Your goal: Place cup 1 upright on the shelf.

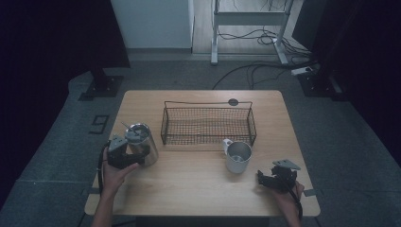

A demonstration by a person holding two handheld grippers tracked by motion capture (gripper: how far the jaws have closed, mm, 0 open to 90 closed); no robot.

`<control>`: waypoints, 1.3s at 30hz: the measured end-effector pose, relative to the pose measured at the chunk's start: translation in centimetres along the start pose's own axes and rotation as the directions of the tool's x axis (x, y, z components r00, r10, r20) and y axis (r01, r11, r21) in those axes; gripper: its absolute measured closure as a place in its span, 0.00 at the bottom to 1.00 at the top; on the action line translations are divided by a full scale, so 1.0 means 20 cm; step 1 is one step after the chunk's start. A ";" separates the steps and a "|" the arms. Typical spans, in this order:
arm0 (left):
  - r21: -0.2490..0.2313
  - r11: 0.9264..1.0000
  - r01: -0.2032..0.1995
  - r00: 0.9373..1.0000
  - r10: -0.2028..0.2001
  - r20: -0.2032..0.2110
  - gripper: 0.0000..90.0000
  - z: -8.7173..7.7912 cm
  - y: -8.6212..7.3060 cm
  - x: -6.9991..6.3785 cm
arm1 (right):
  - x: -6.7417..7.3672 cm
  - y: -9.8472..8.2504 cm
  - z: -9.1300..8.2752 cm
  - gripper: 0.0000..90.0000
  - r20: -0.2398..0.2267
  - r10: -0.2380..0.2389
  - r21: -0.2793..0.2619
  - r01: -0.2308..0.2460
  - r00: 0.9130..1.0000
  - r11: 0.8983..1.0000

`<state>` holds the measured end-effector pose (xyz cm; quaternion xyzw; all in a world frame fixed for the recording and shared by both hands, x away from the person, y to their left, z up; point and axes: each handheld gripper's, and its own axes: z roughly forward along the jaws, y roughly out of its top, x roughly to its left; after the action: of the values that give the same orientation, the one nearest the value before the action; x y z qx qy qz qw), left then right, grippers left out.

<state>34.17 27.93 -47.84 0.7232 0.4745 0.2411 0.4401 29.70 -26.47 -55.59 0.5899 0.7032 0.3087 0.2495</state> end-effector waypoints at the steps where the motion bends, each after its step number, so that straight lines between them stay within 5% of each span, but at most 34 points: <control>1: 0.001 1.000 0.000 1.000 0.000 -0.001 0.01 0.01 0.00 0.00 | 0.00 0.00 0.00 0.08 0.000 0.000 0.000 0.000 1.000 1.000; 14: 0.001 1.000 -0.019 1.000 0.020 -0.013 0.02 0.05 0.02 -0.01 | 0.00 0.00 0.00 0.08 0.000 0.000 0.000 0.000 1.000 1.000; 39: -0.032 0.999 0.003 1.000 -0.002 0.008 0.02 0.14 0.02 0.00 | 0.00 0.00 0.00 0.08 0.002 0.003 -0.001 -0.003 1.000 1.000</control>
<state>36.50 26.80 -48.87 0.7164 0.4699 0.2453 0.4536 29.69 -26.48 -55.58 0.5909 0.7020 0.3090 0.2501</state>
